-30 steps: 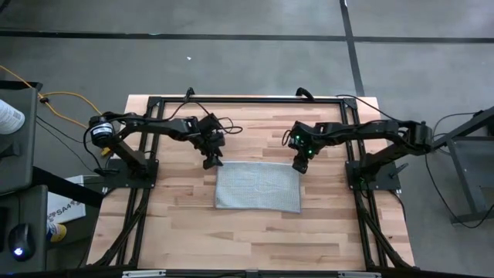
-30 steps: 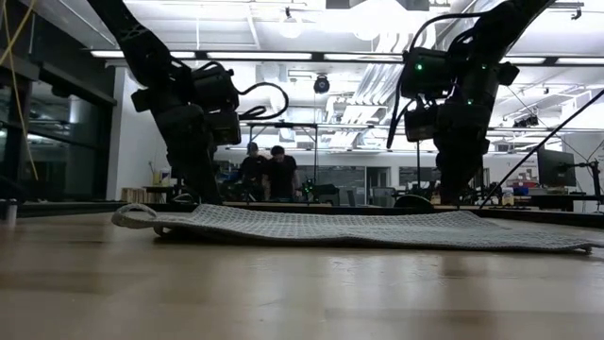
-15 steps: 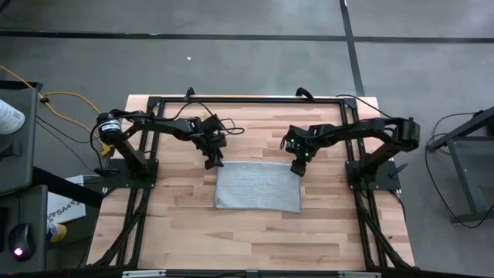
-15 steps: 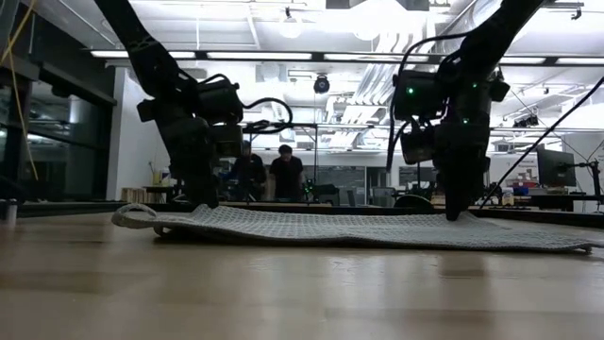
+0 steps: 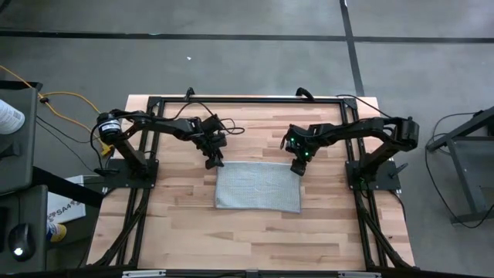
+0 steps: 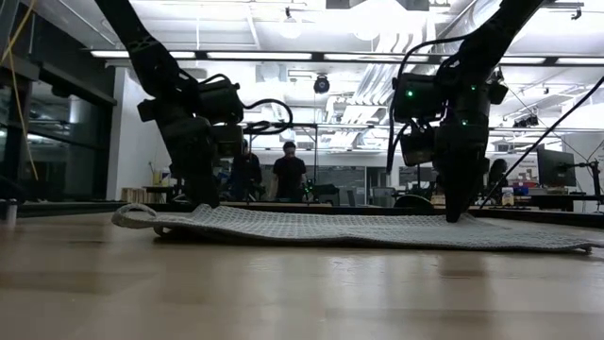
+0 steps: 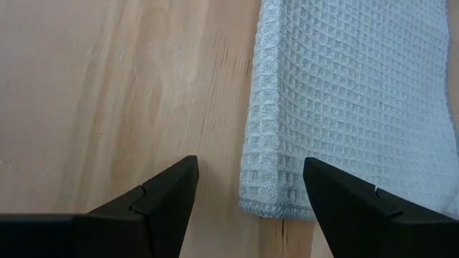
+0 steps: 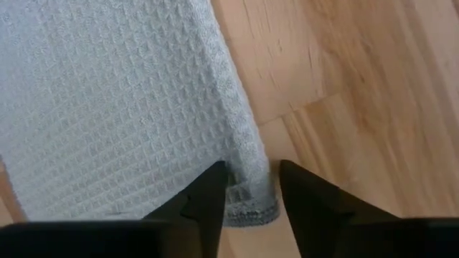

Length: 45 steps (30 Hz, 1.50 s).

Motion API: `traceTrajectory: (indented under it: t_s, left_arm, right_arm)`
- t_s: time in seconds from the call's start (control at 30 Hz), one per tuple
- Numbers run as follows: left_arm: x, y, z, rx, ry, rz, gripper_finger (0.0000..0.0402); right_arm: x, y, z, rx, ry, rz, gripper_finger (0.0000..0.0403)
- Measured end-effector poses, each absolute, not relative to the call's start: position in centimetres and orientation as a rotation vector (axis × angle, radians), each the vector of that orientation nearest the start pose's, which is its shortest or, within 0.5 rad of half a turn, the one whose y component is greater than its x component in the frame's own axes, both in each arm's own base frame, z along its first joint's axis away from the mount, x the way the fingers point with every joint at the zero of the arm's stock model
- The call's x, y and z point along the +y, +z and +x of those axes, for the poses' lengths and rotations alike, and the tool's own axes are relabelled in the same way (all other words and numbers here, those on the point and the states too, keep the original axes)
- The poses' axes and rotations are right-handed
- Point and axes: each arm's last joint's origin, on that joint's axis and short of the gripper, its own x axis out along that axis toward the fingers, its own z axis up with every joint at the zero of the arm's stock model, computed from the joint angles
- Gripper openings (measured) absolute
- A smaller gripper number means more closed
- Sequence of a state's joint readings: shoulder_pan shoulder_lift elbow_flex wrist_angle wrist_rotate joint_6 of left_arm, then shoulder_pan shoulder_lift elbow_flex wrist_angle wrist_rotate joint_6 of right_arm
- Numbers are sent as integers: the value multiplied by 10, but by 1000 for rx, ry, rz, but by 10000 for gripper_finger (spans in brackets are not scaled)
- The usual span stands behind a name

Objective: Fold microfiber towels
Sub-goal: Fold the gray towel on the table

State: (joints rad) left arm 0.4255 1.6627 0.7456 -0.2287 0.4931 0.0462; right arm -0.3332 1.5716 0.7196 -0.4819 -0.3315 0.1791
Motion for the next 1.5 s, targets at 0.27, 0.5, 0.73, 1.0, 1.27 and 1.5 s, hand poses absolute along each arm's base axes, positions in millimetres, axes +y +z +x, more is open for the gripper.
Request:
traceTrajectory:
  t_s: [0.27, 0.5, 0.73, 1.0, 1.27, 1.5]
  left_arm:
    - [103, 124, 261, 1024, -57, -511, 257]
    - [104, 125, 262, 1024, -51, -509, 257]
    - [104, 125, 262, 1034, -57, -447, 256]
    - [105, 124, 261, 1041, -50, -383, 173]
    - [106, 124, 261, 1044, -31, -385, 48]
    - [105, 124, 261, 1049, -40, -417, 9]
  right_arm:
    - [-72, 129, 238, 1268, -103, 598, 89]
    - [-71, 129, 238, 1268, -97, 602, 93]
    - [-71, 129, 238, 1268, -97, 602, 94]
    - [-71, 129, 238, 1266, -83, 613, 93]
    - [-71, 130, 238, 1265, -79, 615, 93]
    - [-71, 130, 238, 1265, -78, 615, 93]
